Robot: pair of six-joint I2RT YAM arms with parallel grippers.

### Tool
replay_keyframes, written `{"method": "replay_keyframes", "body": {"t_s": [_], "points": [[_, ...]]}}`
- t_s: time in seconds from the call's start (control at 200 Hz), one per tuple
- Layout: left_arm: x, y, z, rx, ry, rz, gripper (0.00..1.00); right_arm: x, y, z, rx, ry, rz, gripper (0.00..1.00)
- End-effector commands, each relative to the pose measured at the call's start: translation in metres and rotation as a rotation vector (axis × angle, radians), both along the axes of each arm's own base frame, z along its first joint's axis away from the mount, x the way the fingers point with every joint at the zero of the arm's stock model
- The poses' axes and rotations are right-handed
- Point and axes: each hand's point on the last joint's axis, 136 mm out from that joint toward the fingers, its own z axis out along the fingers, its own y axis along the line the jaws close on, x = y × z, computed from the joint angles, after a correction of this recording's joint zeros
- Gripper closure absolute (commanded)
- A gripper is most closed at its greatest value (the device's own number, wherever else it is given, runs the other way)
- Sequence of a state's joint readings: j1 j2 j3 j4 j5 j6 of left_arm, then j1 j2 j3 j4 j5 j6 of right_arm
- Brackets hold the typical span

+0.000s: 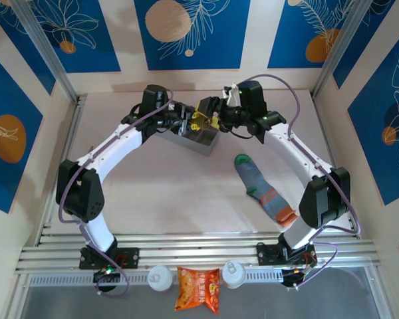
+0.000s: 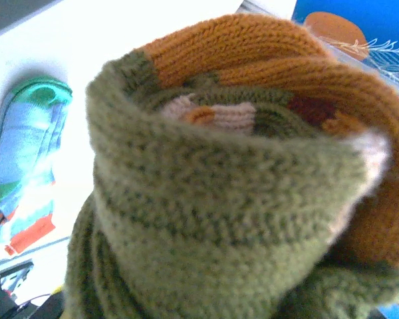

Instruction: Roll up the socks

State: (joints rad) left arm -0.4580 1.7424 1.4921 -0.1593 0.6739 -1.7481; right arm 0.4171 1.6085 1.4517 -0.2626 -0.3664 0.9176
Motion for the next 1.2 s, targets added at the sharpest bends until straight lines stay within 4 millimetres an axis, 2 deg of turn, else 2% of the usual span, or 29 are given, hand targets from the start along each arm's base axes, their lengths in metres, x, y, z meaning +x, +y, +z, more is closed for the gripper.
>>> {"method": "replay_keyframes", "body": {"t_s": [0.0, 0.11, 0.295, 0.455, 0.7, 0.995, 1.196], "points": [[-0.004, 0.002, 0.001, -0.013, 0.024, -0.02, 1.0, -0.027, 0.008, 0.032, -0.011, -0.153, 0.156, 0.23], [-0.007, 0.002, -0.001, -0.013, 0.041, -0.029, 1.0, -0.031, 0.012, 0.033, -0.021, -0.156, 0.206, 0.31], [-0.007, 0.0, -0.005, -0.019, 0.057, -0.041, 1.0, -0.048, 0.024, 0.024, -0.09, -0.161, 0.269, 0.31], [-0.01, -0.004, -0.004, -0.012, 0.066, -0.072, 1.0, -0.054, 0.027, 0.016, -0.155, -0.179, 0.283, 0.3], [-0.018, -0.012, -0.006, 0.0, 0.078, -0.112, 1.0, -0.047, 0.029, 0.022, -0.255, -0.223, 0.288, 0.32], [-0.021, -0.019, -0.005, -0.009, 0.081, -0.126, 1.0, -0.046, 0.038, 0.01, -0.324, -0.198, 0.288, 0.37], [-0.026, -0.027, -0.006, -0.019, 0.087, -0.141, 1.0, -0.04, 0.041, 0.014, -0.345, -0.217, 0.261, 0.42]]}}
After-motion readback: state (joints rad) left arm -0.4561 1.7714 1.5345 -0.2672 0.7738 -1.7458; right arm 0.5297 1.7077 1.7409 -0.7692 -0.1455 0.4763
